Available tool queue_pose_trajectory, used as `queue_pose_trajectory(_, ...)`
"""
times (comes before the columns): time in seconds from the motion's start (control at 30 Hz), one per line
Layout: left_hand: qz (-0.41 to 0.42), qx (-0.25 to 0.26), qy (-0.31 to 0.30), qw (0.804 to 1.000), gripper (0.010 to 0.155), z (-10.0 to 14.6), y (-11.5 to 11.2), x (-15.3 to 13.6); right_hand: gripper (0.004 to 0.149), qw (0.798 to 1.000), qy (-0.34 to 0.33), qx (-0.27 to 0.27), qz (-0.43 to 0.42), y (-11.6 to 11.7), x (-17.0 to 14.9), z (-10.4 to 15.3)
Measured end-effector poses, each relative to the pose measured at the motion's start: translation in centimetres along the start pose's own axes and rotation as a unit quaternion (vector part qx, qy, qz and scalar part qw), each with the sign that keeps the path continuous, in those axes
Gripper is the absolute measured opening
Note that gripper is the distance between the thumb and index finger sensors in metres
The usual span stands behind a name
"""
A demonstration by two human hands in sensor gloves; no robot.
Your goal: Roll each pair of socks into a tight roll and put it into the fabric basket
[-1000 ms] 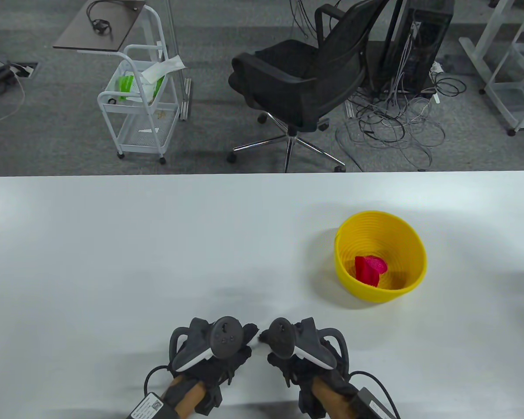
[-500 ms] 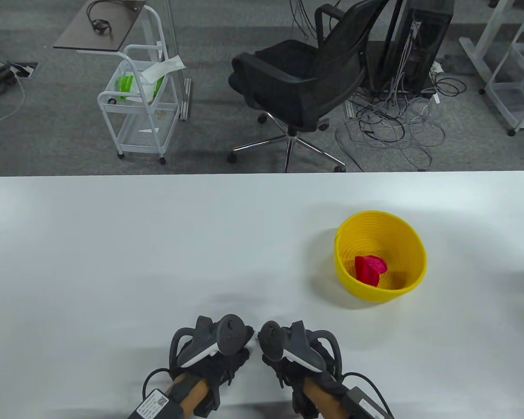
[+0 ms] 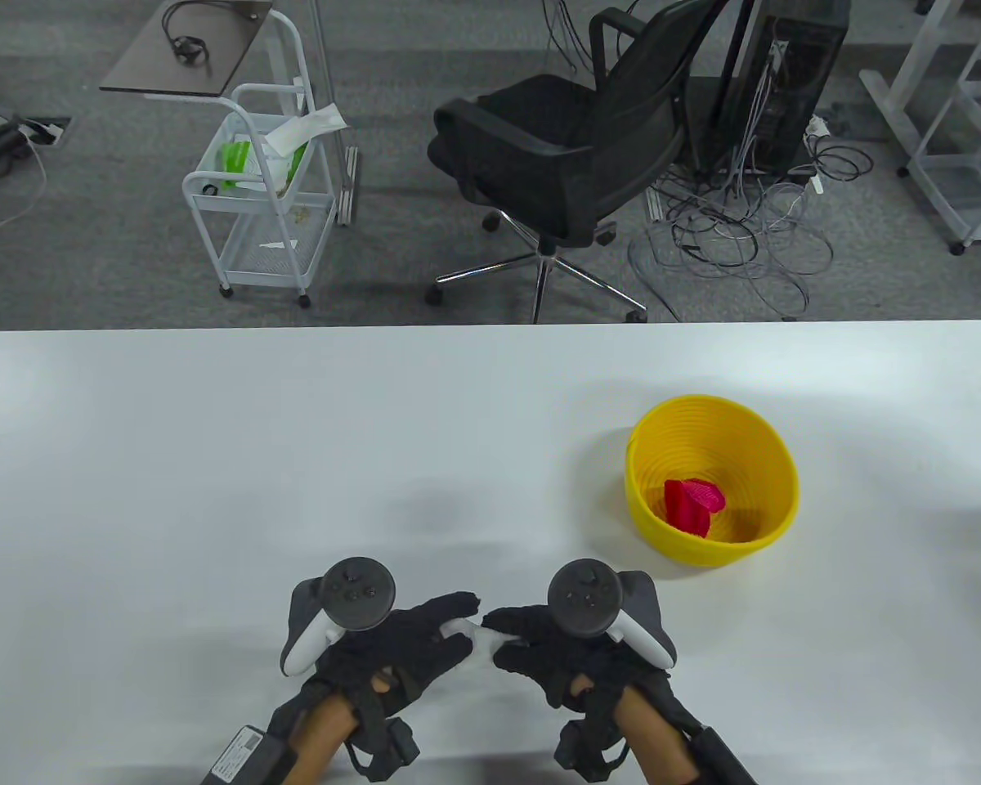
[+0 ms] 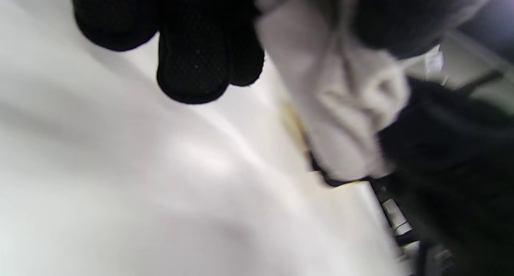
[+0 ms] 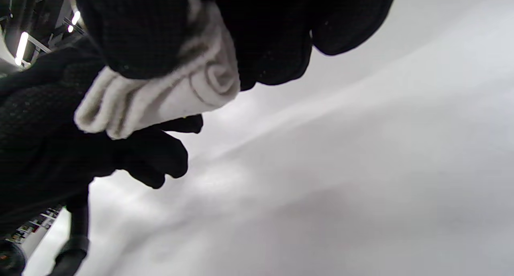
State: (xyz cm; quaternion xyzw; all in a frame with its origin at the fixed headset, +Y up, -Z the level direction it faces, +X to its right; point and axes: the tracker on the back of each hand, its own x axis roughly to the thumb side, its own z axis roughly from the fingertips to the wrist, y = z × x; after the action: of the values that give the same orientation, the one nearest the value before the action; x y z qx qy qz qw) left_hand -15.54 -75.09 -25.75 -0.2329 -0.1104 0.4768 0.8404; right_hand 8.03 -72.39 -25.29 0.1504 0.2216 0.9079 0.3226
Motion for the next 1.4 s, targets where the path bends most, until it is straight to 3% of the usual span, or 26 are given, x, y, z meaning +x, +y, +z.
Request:
queue_pose_trajectory(0.13,0.010,0.019,0.002,1.000,0.053,0.2,0.6,0.3,0.058,1.000,-0.008,-0.008,0.005,-0.1,0.1,0.3)
queue_pose_trajectory(0.33,0.016,0.046,0.021,0.999,0.052,0.4,1.1,-0.1,0.047,0.988,-0.030,-0.124,0.091,-1.1,1.2,1.5)
queue_pose_trajectory(0.53,0.032,0.047,0.037,0.998,0.052,0.6,1.1,-0.2,0.045,0.972,-0.041,-0.154,0.172,-0.5,2.2,1.8)
queue_pose_trajectory(0.9,0.052,0.029,0.043,0.997,0.054,0.6,0.7,-0.2,0.043,0.961,-0.023,-0.158,0.227,0.7,2.8,1.3)
queue_pose_trajectory(1.07,0.004,0.027,0.021,0.999,0.052,0.5,0.4,0.4,0.042,0.984,0.024,-0.124,0.123,0.1,1.1,0.4)
queue_pose_trajectory(1.23,-0.035,0.023,0.007,0.999,0.051,0.4,0.1,0.9,0.042,0.990,0.056,-0.111,0.066,-0.2,0.0,-0.1)
queue_pose_trajectory(1.33,-0.038,0.030,0.011,0.999,0.052,0.5,0.2,0.8,0.042,0.991,0.040,-0.109,0.059,-0.1,0.0,0.1)
queue_pose_trajectory(1.4,-0.039,0.038,0.016,0.998,0.052,0.6,0.3,0.6,0.047,0.995,0.010,-0.078,0.060,0.1,0.1,0.3)
